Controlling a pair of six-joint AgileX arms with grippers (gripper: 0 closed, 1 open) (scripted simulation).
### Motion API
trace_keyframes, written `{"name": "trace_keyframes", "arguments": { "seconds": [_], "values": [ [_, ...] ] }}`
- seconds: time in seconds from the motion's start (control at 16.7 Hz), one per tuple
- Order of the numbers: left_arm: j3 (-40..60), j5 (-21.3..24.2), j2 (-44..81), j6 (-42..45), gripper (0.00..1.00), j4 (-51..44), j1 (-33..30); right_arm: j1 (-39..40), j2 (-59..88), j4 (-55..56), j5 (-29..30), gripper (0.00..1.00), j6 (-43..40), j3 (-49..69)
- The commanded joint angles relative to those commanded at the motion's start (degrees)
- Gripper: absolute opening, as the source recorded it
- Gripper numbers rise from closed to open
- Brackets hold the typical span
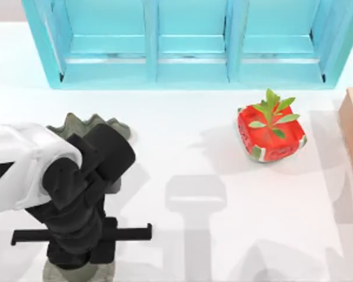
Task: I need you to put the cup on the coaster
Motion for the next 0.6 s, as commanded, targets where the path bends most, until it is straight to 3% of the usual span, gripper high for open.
{"name": "trace_keyframes", "arguments": {
  "seconds": [0.6],
  "values": [
    [0.00,0.00,0.00,0.00,0.83,0.00,0.00,0.00,0.00,0.00,0.00,1.00,0.00,0.00]
  ]
}}
